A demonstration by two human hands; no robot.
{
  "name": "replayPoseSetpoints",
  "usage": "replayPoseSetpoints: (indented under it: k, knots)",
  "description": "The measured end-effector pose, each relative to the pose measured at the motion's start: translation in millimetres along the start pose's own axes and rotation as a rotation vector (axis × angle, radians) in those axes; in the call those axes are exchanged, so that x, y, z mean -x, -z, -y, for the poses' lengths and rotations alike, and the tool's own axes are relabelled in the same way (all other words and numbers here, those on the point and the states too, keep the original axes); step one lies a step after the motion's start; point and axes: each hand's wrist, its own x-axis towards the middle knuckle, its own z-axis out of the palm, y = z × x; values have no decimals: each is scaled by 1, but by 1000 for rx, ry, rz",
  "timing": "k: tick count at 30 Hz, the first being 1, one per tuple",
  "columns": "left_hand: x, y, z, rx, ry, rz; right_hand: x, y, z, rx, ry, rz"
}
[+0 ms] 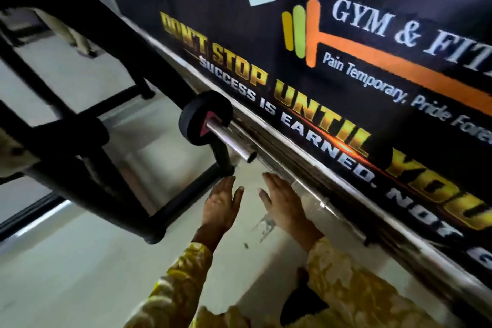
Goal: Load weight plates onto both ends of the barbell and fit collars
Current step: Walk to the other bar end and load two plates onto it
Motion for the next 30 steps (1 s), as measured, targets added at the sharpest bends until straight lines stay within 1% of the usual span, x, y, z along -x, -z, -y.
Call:
replayPoseSetpoints:
  k: [5,7,10,13,17,19,22,24,25,27,30]
  knots:
    - [-65,-3,-25,27,157,-113,-83,25,-42,2,190,73]
    - [-87,-1,-31,49,229,-178,-122,24,-51,-28,210,110]
    - [-117,3,-30,111,281,-288,-178,18,-46,-48,228,149]
    - [-157,-3,-11,136,352,-321,-236,4,-37,-45,284,165]
    - [-213,-28,33,192,450,-344,-299,-26,-34,-66,344,135]
    - [-238,-45,49,308,548,-405,-328,-44,-36,-89,374,120]
    - [-259,-65,65,614,820,-563,-357,-66,-38,-136,403,44]
    - [-273,-80,82,773,939,-660,-375,-84,-39,-170,426,17]
    - [-277,-86,90,836,947,-701,-381,-90,-39,-191,430,6]
    - [-285,-92,105,927,880,-789,-394,-96,-35,-249,442,-54]
    - [-298,-99,119,976,767,-878,-409,-107,-36,-384,450,-85]
